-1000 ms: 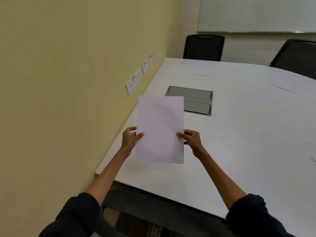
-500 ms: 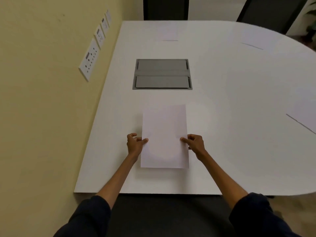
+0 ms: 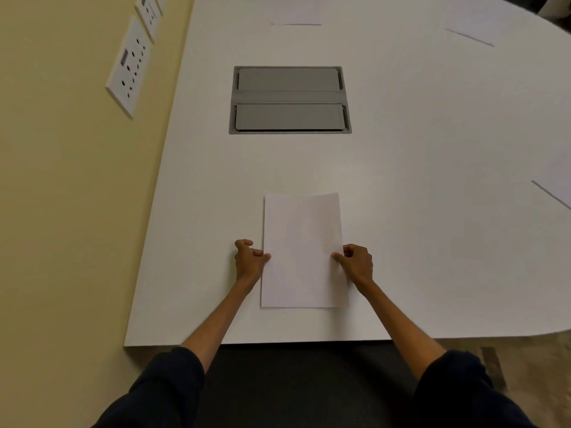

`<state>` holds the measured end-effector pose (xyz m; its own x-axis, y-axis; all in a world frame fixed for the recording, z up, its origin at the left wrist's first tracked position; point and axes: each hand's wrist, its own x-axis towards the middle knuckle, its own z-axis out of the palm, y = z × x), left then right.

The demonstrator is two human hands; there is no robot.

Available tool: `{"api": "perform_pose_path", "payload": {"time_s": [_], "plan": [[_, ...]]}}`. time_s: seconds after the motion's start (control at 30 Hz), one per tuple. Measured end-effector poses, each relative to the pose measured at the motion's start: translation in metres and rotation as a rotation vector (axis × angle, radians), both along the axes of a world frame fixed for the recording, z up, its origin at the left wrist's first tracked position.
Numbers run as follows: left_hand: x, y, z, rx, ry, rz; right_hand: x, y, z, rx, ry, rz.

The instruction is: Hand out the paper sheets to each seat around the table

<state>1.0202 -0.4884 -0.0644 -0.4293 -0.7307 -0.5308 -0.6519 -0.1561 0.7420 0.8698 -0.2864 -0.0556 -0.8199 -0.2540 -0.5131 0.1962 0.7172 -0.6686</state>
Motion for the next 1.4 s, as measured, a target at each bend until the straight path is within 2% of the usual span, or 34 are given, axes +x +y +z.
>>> {"api": "perform_pose_path", "payload": {"time_s": [0.2, 0.47, 0.57, 0.63, 0.73, 0.8, 1.2, 1.4], "plan": [[-0.006, 0.004, -0.001, -0.175, -0.070, -0.143, 0.005, 0.001, -0.005, 0.118, 0.142, 0.098], [0.000, 0.004, -0.005, -0.326, -0.095, -0.283, 0.005, 0.008, -0.009, 0.138, 0.270, 0.168], [0.003, 0.002, -0.005, -0.467, -0.071, -0.450, 0.004, 0.011, -0.010, 0.135, 0.342, 0.269], [0.004, -0.001, -0.005, -0.488, -0.088, -0.606, 0.004, 0.010, -0.010, 0.157, 0.384, 0.396], [0.003, -0.003, -0.007, -0.519, -0.195, -0.827, 0.005, 0.008, -0.012, 0.231, 0.390, 0.550], [0.003, -0.004, -0.009, -0.548, -0.252, -0.889, 0.006, 0.007, -0.014, 0.283, 0.391, 0.606], [0.005, -0.001, -0.005, -0.550, -0.278, -0.903, 0.005, 0.005, -0.011, 0.307, 0.366, 0.628], [0.007, 0.003, 0.014, -0.612, -0.221, -0.772, -0.003, 0.010, 0.014, 0.135, 0.305, 0.509]]}}
